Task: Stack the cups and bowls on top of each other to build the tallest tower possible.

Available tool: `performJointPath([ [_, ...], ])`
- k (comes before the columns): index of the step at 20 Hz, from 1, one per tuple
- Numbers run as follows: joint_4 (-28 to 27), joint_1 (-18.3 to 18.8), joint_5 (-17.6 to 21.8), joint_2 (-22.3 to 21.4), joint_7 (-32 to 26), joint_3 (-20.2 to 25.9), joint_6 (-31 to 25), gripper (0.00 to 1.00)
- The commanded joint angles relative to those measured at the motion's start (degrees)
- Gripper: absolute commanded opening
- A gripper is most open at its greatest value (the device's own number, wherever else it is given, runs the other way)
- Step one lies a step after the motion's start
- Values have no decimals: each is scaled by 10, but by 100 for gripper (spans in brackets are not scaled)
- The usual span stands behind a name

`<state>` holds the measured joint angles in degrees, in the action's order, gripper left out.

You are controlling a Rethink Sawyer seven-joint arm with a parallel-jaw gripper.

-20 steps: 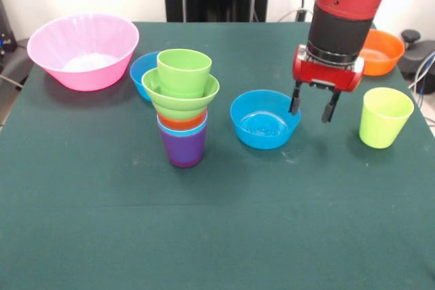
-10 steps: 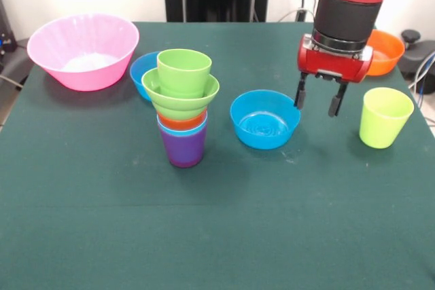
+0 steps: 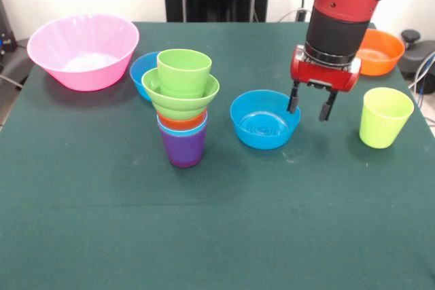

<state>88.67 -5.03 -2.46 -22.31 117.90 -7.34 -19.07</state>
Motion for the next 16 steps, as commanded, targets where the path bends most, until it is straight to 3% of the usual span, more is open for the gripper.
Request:
performJointPath([
  [1,16,-10,21,35,53,18,0,100],
  [16,38,-15,18,59,70,14,68,100],
])
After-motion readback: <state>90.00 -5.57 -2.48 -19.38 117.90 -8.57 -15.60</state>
